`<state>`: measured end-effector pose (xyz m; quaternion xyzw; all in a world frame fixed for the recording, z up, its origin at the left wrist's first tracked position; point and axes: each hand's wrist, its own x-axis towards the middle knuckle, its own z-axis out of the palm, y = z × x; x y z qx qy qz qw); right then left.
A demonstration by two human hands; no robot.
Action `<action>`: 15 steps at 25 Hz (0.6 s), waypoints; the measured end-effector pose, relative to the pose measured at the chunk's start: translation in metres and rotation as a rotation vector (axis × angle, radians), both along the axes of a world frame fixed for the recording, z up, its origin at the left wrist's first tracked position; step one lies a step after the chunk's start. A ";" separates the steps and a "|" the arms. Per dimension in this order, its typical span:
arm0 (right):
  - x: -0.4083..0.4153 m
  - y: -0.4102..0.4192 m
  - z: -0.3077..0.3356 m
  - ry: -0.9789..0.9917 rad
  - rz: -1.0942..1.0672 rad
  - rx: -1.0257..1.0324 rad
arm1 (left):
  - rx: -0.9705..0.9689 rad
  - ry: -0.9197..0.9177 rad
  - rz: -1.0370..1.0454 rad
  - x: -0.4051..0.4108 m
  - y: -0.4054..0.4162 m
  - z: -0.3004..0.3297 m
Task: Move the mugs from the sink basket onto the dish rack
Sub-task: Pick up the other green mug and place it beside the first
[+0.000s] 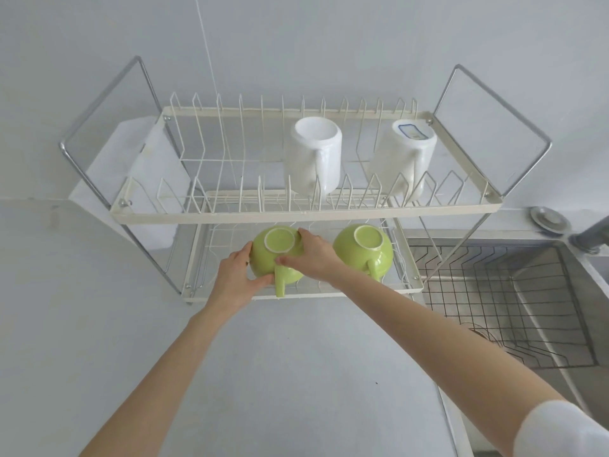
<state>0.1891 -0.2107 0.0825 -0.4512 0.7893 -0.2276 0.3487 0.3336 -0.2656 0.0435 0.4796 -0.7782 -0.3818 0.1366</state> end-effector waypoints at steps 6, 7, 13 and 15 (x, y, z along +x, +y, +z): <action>0.002 0.006 -0.016 -0.023 -0.033 -0.051 | -0.010 -0.048 0.004 -0.001 0.002 -0.003; 0.003 0.007 -0.018 -0.024 -0.036 -0.056 | -0.007 -0.056 0.001 -0.001 0.002 -0.001; -0.011 0.019 -0.008 0.121 0.076 -0.092 | 0.007 -0.154 -0.114 -0.001 -0.009 0.011; -0.024 0.032 -0.002 0.204 0.088 -0.164 | -0.015 -0.185 -0.137 -0.001 -0.015 0.016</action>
